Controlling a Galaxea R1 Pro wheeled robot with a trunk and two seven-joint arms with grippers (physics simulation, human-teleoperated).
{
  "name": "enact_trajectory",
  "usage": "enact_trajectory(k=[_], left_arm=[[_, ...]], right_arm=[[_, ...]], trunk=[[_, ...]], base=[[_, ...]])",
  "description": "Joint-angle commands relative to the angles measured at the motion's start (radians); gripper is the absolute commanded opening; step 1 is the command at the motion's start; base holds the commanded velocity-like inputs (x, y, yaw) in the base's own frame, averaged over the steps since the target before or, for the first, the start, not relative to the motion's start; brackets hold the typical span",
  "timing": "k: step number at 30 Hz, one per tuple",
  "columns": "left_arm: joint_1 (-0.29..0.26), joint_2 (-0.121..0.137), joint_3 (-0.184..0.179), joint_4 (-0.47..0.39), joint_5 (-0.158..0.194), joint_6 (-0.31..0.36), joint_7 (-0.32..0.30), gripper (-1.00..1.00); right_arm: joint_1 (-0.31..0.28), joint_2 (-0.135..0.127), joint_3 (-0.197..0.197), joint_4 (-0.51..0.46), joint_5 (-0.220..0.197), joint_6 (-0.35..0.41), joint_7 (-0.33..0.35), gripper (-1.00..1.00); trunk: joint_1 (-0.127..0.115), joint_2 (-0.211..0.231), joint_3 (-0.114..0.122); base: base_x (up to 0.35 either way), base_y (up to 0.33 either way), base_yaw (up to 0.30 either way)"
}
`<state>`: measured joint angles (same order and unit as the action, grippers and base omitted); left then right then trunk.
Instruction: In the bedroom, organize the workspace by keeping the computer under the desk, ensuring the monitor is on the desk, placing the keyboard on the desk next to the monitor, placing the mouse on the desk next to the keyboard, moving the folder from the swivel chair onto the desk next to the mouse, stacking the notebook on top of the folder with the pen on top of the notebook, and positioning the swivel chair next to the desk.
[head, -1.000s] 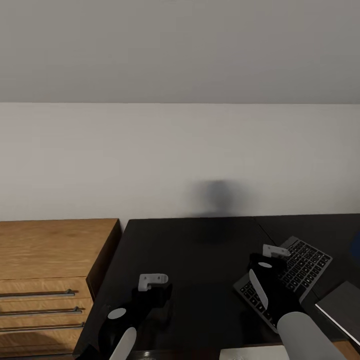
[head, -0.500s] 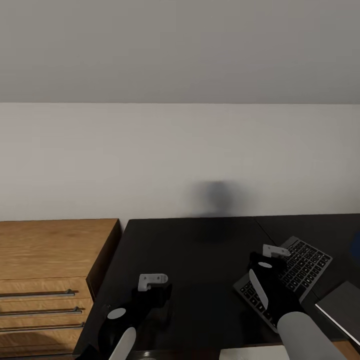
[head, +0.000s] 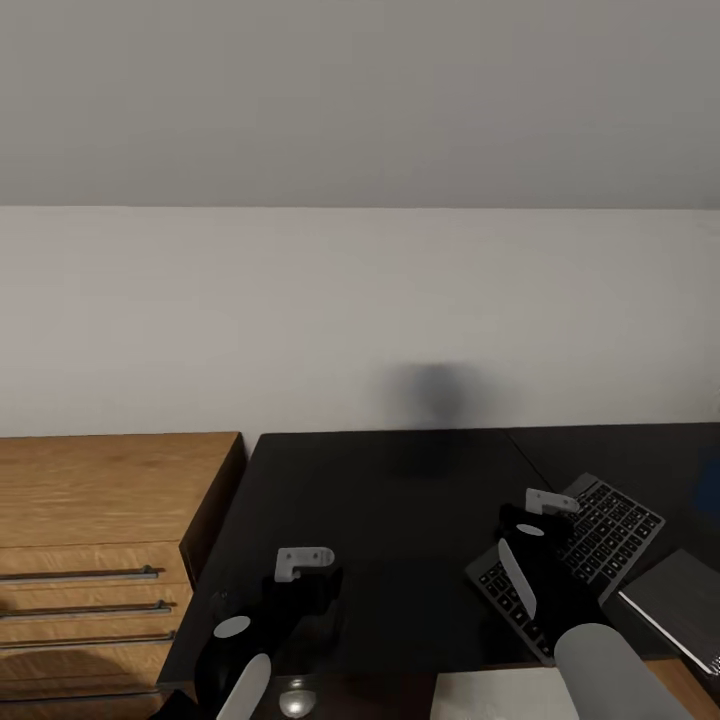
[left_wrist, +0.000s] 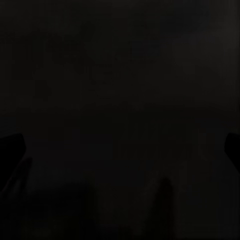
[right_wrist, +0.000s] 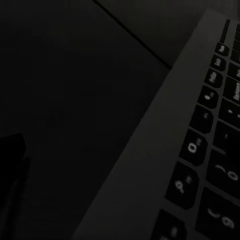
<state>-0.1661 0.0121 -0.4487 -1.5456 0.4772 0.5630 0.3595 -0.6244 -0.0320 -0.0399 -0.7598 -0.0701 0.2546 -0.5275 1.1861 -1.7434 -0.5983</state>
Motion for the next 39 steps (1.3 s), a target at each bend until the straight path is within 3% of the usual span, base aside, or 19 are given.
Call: enact_trajectory(k=[1, 39], left_arm=[[-0.001, 0.001, -0.003, -0.002, 0.011, 0.002, 0.01, 1.0], [-0.001, 0.0, -0.004, -0.002, 0.011, 0.003, 0.01, 1.0]], right_arm=[[0.0, 0.0, 0.001, 0.07, -0.017, 0.003, -0.005, 1.0], [0.0, 0.0, 0.002, 0.077, -0.017, 0.0, -0.005, 1.0]], trunk=[[0.0, -0.001, -0.001], [0.0, -0.001, -0.001]], base=[[-0.024, 0.0, 0.0], [-0.075, 0.0, 0.0]])
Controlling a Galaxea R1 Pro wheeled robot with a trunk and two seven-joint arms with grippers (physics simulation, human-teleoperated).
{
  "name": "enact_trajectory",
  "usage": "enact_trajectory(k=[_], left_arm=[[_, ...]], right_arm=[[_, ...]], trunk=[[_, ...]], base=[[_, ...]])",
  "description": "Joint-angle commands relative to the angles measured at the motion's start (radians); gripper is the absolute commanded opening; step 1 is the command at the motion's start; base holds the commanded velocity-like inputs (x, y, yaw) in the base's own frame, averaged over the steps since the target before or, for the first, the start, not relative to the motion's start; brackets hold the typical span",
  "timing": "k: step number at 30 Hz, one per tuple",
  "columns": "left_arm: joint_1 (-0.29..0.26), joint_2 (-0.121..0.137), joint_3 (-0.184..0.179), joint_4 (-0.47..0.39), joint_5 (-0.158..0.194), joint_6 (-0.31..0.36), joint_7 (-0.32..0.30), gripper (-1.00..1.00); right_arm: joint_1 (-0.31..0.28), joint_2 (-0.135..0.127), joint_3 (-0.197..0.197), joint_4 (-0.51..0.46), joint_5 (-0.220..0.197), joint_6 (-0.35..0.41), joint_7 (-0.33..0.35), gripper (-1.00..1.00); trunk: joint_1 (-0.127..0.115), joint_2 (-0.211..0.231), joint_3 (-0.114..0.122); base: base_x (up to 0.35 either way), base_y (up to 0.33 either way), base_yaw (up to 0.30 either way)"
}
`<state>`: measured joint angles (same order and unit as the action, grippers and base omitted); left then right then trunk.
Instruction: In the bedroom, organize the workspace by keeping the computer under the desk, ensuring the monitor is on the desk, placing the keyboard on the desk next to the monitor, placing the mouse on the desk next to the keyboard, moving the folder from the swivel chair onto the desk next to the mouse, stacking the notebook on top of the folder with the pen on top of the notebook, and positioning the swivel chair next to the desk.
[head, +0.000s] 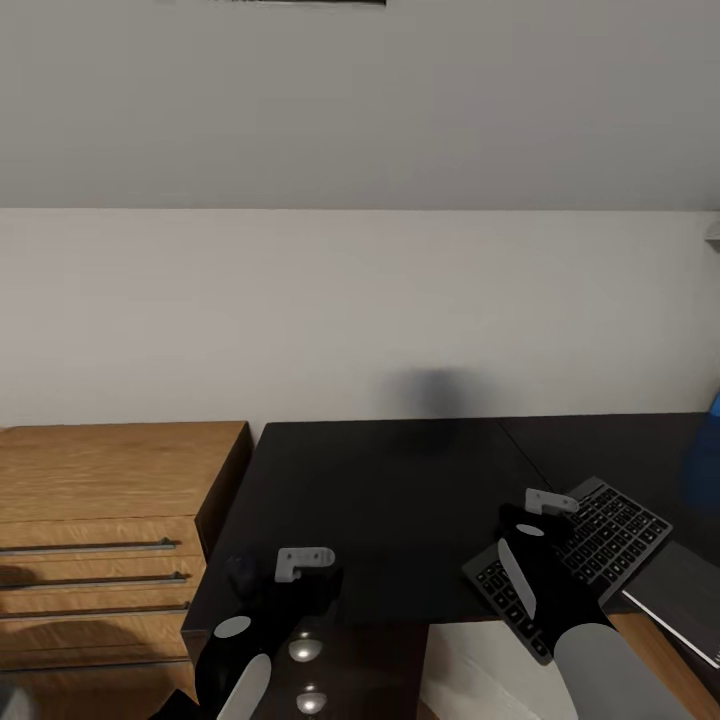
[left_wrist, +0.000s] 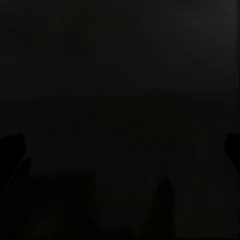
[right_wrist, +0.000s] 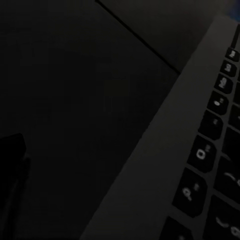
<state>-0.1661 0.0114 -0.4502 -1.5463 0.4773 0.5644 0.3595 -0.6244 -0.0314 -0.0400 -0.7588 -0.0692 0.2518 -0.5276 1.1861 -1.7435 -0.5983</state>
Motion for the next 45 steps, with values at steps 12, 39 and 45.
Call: enact_trajectory(k=[12, 39, 45], left_arm=[[-0.001, 0.001, -0.002, 0.0, 0.01, 0.002, 0.01, 1.0], [-0.001, 0.001, -0.004, 0.0, 0.012, 0.002, 0.01, 1.0], [-0.001, 0.001, -0.004, 0.001, 0.012, 0.002, 0.01, 1.0]], right_arm=[[0.0, 0.001, 0.002, 0.076, -0.018, 0.003, -0.005, 1.0], [0.0, 0.001, 0.003, 0.075, -0.018, 0.0, -0.003, 1.0], [0.0, 0.001, -0.001, 0.053, -0.018, -0.001, -0.004, 1.0]], trunk=[[0.0, -0.001, -0.001], [-0.023, 0.041, 0.017], [-0.046, 0.083, 0.036]], base=[[-0.01, 0.0, 0.0], [-0.047, 0.0, 0.0], [0.0, 0.0, 0.0]])
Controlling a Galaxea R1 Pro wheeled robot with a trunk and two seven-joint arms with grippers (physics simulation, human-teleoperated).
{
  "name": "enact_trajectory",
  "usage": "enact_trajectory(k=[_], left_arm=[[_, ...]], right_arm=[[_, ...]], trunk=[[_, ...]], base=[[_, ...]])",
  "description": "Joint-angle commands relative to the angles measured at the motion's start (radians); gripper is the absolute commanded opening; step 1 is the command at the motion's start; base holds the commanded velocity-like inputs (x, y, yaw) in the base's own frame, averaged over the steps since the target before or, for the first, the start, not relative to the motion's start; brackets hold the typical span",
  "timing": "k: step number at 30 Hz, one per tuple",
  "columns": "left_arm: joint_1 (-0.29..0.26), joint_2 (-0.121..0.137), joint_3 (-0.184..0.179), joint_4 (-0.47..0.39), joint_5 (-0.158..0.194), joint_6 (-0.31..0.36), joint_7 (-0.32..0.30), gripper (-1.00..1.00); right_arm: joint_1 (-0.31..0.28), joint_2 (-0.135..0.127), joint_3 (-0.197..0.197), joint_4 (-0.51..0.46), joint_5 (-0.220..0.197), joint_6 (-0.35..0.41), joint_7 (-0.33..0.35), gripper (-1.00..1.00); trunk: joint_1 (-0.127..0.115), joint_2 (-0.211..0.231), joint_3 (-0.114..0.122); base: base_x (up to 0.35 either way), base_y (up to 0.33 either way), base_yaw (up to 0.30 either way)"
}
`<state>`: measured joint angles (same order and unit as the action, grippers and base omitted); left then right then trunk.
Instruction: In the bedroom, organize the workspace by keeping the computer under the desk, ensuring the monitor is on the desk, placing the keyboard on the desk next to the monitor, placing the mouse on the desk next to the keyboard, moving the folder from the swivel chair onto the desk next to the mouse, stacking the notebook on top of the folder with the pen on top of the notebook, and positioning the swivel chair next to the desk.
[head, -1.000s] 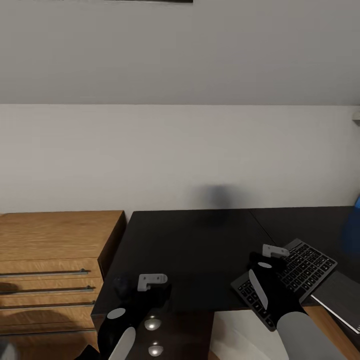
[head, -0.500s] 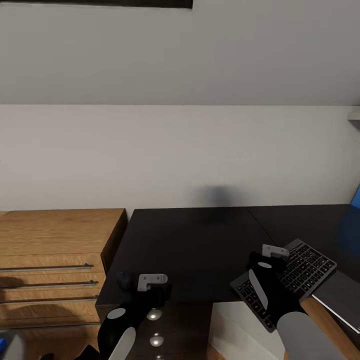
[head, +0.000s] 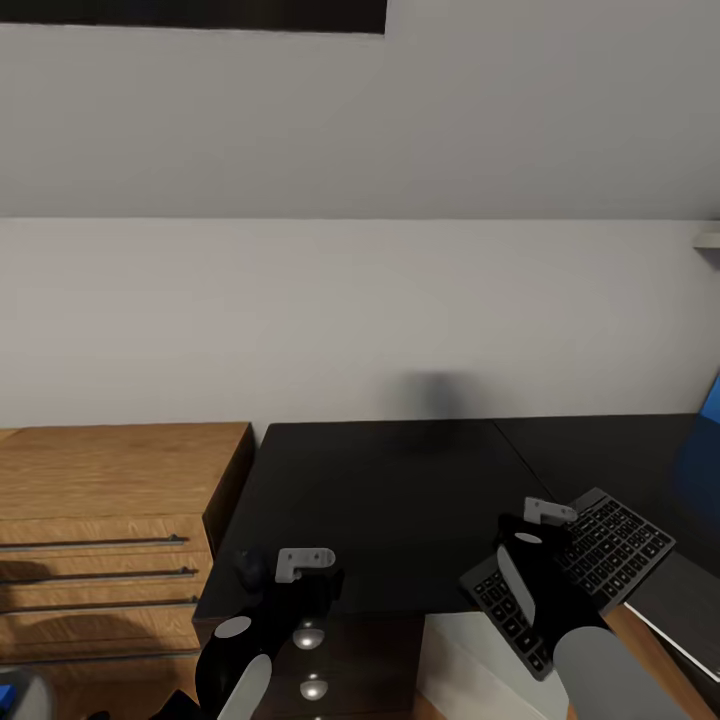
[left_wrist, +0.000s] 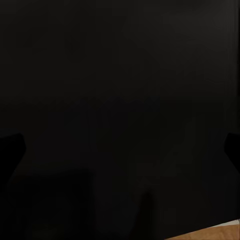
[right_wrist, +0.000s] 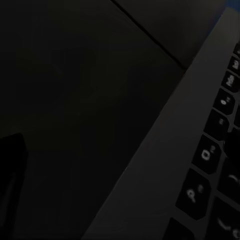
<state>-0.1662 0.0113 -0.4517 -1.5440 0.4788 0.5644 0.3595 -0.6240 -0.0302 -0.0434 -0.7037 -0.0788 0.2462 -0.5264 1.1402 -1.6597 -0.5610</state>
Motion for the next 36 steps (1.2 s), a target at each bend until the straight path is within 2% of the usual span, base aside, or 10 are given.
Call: enact_trajectory(k=[1, 7, 14, 15, 19, 23, 24, 36], left_arm=[[-0.001, 0.001, -0.002, -0.001, 0.011, 0.002, 0.01, 1.0], [-0.001, 0.001, -0.002, -0.001, 0.011, 0.002, 0.01, 1.0], [-0.001, 0.001, -0.002, -0.001, 0.01, 0.002, 0.01, 1.0], [-0.001, 0.002, -0.001, -0.001, 0.009, 0.002, 0.01, 1.0], [-0.001, 0.003, 0.0, -0.001, 0.009, 0.001, 0.01, 1.0], [-0.001, 0.005, 0.001, -0.001, 0.009, 0.0, 0.01, 1.0], [-0.001, 0.006, 0.001, -0.001, 0.009, 0.0, 0.01, 1.0], [-0.001, 0.007, 0.001, -0.001, 0.009, 0.0, 0.01, 1.0]], right_arm=[[0.0, 0.0, 0.002, -0.008, -0.009, 0.004, -0.005, 1.0], [0.001, 0.0, 0.001, -0.038, -0.013, 0.006, -0.006, 1.0], [0.005, 0.001, 0.0, -0.108, -0.017, 0.013, -0.006, 1.0], [0.014, 0.004, 0.0, -0.158, -0.031, 0.02, -0.006, 1.0], [0.024, 0.009, 0.0, -0.194, -0.06, 0.038, -0.006, 1.0], [0.033, 0.011, -0.001, -0.242, -0.113, 0.088, -0.006, 1.0], [0.047, 0.011, -0.001, -0.275, -0.138, 0.115, -0.006, 1.0], [0.07, 0.01, -0.001, -0.314, -0.155, 0.127, -0.005, 1.0]], trunk=[[-0.004, 0.007, 0.002], [-0.027, 0.049, 0.021], [-0.027, 0.049, 0.021], [-0.027, 0.049, 0.021], [-0.027, 0.049, 0.021], [-0.027, 0.049, 0.021], [-0.027, 0.049, 0.021], [-0.027, 0.049, 0.021]], base=[[0.0, 0.0, 0.0], [0.0, 0.0, 0.0], [0.0, 0.0, 0.0], [0.0, 0.0, 0.0], [0.0, 0.0, 0.0], [-0.012, 0.0, 0.0], [-0.207, 0.0, 0.0], [-0.303, 0.001, 0.0]])
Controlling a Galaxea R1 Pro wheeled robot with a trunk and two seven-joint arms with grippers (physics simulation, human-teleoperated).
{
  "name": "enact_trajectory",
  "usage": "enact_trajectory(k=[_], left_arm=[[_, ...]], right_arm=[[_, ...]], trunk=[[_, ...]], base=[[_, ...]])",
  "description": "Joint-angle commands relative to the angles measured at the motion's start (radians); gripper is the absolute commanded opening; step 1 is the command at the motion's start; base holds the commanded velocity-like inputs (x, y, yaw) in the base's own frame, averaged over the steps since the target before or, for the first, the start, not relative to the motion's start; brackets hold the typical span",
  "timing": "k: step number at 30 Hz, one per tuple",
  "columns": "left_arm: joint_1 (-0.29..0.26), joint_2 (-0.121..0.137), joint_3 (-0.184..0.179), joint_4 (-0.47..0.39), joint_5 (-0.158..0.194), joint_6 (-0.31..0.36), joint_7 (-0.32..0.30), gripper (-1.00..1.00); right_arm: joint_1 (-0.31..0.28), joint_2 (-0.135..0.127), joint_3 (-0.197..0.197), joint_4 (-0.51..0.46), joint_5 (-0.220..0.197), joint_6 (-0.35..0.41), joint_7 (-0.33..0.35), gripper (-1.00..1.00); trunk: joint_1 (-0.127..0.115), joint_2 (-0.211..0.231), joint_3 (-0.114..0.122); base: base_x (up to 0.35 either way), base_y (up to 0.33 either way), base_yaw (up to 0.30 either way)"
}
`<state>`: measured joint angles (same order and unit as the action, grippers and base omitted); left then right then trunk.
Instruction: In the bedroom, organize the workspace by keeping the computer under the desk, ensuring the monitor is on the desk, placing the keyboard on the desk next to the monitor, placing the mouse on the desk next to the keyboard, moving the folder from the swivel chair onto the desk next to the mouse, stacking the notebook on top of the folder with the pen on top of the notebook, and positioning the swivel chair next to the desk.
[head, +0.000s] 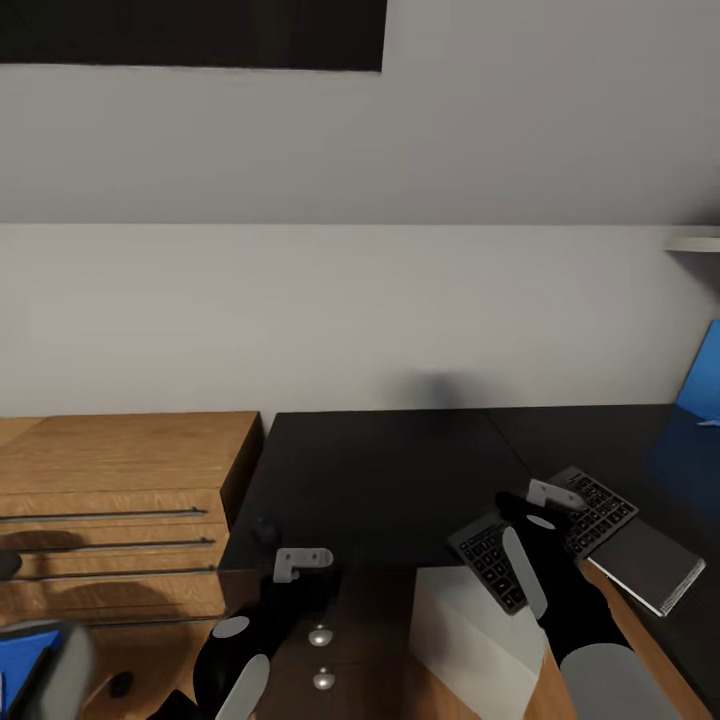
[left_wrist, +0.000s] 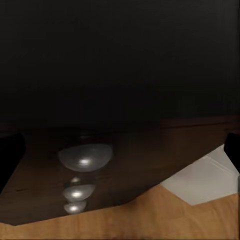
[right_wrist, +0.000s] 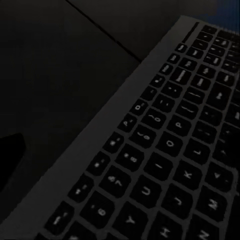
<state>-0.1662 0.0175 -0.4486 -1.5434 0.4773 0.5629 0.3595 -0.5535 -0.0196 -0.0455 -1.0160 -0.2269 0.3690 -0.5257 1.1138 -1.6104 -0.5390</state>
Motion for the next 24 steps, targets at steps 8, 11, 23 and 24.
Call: enact_trajectory(k=[8, 11, 23, 24], left_arm=[[-0.001, 0.001, -0.003, -0.001, 0.011, 0.002, 0.01, 1.0], [-0.001, 0.001, -0.002, -0.001, 0.011, 0.002, 0.01, 1.0], [-0.001, 0.001, -0.002, -0.001, 0.011, 0.003, 0.01, 1.0], [-0.001, 0.001, -0.002, -0.001, 0.011, 0.002, 0.01, 1.0]], right_arm=[[0.0, 0.001, 0.001, -0.001, -0.023, 0.005, -0.003, 1.0], [0.0, 0.0, 0.001, -0.001, -0.051, 0.004, -0.002, 1.0], [0.0, -0.001, 0.0, 0.002, -0.131, 0.003, 0.002, 1.0], [0.0, -0.001, 0.0, 0.002, -0.135, 0.003, 0.003, 1.0]], trunk=[[-0.001, -0.001, -0.001], [-0.001, -0.001, -0.001], [-0.001, -0.001, -0.001], [-0.001, -0.001, -0.001]], base=[[-0.336, 0.075, 0.0], [-0.336, 0.107, 0.0], [-0.313, 0.121, 0.0], [-0.204, 0.094, 0.0]])
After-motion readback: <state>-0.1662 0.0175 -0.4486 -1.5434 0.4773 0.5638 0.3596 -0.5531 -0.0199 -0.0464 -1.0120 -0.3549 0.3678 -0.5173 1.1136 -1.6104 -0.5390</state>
